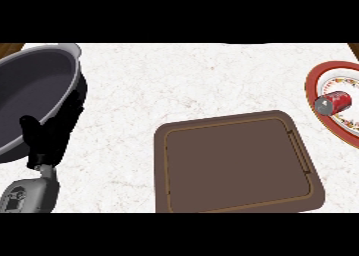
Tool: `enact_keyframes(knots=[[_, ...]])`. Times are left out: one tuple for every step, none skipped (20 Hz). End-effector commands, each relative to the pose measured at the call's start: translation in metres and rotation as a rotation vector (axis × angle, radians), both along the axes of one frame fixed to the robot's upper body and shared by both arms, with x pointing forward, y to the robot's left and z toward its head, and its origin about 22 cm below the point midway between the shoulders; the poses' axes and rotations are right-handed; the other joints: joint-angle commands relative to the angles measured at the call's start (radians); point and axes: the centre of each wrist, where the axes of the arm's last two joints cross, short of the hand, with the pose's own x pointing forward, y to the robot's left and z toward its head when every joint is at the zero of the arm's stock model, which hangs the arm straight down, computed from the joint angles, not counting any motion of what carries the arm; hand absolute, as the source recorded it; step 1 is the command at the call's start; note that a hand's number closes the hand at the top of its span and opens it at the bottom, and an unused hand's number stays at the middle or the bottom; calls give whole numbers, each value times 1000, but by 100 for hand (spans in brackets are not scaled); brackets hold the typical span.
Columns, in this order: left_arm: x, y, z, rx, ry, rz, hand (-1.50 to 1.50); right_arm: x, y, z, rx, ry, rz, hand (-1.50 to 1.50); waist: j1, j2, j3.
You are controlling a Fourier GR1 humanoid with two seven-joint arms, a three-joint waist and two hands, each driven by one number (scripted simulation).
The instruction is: Pick the can from the tray and place it in the plate
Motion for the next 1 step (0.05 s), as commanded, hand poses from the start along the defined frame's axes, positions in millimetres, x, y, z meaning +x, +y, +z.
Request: enact_keyframes(knots=[[8,-9,23,4,-10,-3,0,-16,-11,-10,-8,33,-23,-150,10,3,2]])
